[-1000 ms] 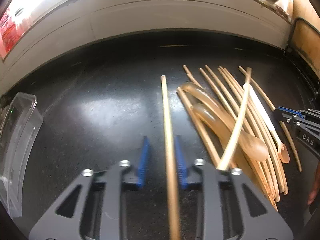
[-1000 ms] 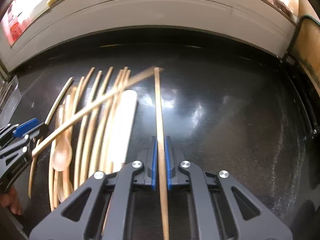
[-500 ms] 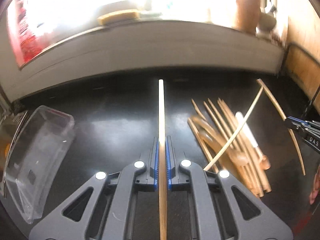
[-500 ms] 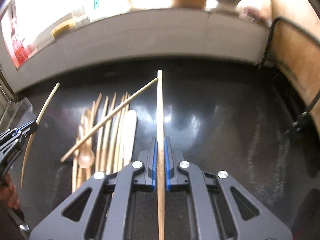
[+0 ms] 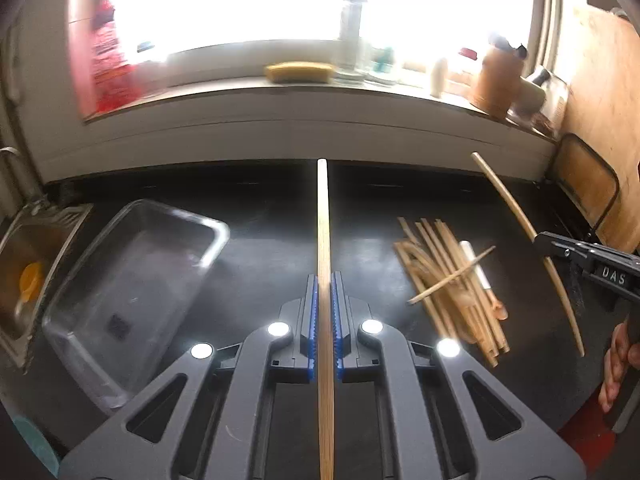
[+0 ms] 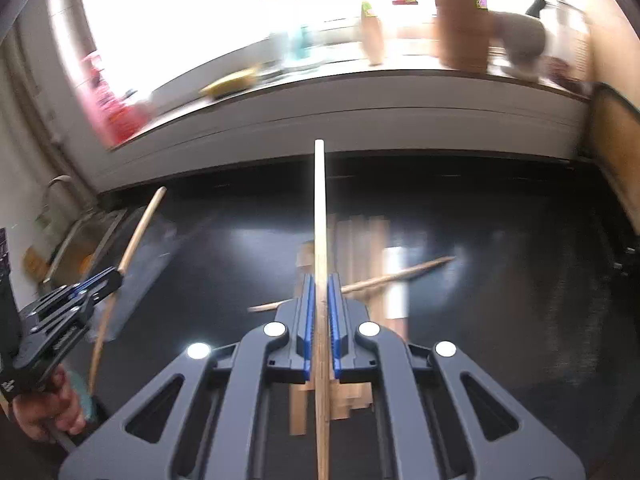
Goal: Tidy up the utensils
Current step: 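Carry the held chopsticks with both tools over the clear plastic container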
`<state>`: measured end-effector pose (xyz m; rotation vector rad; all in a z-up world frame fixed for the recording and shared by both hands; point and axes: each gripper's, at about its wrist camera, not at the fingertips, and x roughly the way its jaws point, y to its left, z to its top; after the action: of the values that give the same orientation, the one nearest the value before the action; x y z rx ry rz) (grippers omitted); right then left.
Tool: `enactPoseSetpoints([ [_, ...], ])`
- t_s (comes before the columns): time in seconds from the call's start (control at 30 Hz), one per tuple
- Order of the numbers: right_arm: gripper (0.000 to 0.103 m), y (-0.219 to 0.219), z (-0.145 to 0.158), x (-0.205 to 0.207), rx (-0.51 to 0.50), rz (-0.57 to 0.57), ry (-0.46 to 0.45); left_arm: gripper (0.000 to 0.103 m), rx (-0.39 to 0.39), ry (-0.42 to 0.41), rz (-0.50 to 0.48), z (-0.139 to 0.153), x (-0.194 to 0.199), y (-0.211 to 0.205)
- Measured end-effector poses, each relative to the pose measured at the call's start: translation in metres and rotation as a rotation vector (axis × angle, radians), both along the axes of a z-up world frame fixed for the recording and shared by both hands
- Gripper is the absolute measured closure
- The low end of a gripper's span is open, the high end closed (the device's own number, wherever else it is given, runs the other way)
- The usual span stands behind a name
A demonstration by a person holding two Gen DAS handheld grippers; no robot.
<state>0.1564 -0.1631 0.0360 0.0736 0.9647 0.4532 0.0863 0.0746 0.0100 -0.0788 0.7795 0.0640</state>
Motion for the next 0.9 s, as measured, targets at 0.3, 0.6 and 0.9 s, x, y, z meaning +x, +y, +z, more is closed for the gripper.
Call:
enactPoseSetpoints([
  [0.3,0.095,0.149,0.019,-0.03,0.129,0.227,0.061,0.097,-0.012,0.015,0.117,0.013,-0.044,0.1],
  [0.6,0.095,0.281,-0.006,-0.01,0.235,0.278,0.217,0.097,-0.063,0.058,0.242,-0.005,-0.044,0.209],
  [0.9,0.095,0.356,-0.046,0.02,0.202,0.256,0.311,0.097,-0.159,0.094,0.292,-0.037,-0.002,0.252],
])
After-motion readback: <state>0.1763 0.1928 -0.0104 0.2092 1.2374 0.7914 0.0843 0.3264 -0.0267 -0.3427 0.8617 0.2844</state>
